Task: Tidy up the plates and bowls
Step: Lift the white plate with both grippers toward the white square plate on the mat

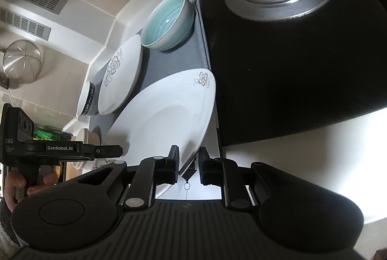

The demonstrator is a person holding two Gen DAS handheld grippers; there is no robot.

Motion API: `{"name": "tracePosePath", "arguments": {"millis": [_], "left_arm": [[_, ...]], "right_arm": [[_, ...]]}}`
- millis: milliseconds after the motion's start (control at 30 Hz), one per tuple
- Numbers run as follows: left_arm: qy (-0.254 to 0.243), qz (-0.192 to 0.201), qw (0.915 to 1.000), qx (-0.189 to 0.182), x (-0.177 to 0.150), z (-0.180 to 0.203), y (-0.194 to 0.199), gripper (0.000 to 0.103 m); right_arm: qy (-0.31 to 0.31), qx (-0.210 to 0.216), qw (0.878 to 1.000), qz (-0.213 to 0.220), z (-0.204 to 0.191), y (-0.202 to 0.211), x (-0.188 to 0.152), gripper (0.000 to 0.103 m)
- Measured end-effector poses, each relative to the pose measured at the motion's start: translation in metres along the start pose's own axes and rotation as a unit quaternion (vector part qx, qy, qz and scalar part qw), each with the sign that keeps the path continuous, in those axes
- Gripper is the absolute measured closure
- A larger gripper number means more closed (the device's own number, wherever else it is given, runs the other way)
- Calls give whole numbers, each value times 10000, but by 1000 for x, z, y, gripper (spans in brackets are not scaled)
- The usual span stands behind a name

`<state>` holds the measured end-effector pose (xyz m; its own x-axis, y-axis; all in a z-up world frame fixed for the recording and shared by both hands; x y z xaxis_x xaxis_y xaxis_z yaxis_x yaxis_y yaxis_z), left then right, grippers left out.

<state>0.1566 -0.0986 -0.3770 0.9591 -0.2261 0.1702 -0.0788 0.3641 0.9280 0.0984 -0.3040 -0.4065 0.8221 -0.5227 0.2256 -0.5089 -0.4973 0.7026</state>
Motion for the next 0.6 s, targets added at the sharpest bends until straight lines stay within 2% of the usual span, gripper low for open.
{"name": "tracePosePath", "arguments": {"millis": [167,400,600], "left_arm": [[123,-43,9999,-28,-1,-2,-4,68],[-137,-271,9995,82,-5,4,-12,67],[-48,-400,9991,143,-13,5,-17,66]], "right_arm": [[213,-57,9997,55,-1,3,-2,84],[58,-95,9979,645,3,10,0,84],[33,-43,9951,990,8,13,-5,83]]}}
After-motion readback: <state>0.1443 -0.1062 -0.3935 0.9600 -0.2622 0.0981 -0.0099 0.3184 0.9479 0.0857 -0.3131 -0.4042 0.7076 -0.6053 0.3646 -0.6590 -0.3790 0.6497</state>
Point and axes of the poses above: each gripper's, at about its wrist camera, not at the fingertips, and y roughly against the way its jaws point, z to its right, x to its top, the point moved 9 cm from there along -y, roughly the way its jaws point, and after that the axes turned 2 degrees about -x, right-handed, at the moved point
